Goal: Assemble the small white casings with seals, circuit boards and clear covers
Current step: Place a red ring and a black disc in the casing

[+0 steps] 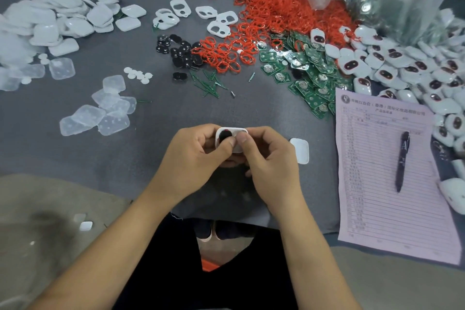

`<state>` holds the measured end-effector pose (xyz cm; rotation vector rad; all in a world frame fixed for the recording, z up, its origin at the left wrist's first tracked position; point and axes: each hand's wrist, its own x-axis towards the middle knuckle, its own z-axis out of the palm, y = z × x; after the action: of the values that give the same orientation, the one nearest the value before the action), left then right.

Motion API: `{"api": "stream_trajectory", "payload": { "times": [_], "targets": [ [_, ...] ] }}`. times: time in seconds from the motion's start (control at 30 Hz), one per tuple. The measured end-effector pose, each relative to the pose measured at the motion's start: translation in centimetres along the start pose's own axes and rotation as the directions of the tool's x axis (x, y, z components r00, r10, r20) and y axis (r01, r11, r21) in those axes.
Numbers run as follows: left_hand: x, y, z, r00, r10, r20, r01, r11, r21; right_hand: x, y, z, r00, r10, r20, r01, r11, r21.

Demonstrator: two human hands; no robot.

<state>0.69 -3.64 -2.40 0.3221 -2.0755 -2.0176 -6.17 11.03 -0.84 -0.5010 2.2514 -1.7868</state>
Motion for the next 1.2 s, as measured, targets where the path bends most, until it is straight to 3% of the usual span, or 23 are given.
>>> {"api": "stream_trajectory", "payload": {
  "times": [0.6, 1.2],
  "targets": [
    [0.1, 0.3, 0.1, 0.999, -0.048, 0.01, 0.048, 0.999, -0.011, 0.0, 0.1, 0.5, 0.996, -0.01, -0.093, 0.007, 1.0, -0.026],
    [-0.9, 1.2, 0.6, 0.997, 0.076, -0.023, -0.073, 0.991, 0.112, 0.6, 0.0, -0.2, 0.995, 0.064, 0.078, -0.059, 0.996, -0.069]
  ]
}}
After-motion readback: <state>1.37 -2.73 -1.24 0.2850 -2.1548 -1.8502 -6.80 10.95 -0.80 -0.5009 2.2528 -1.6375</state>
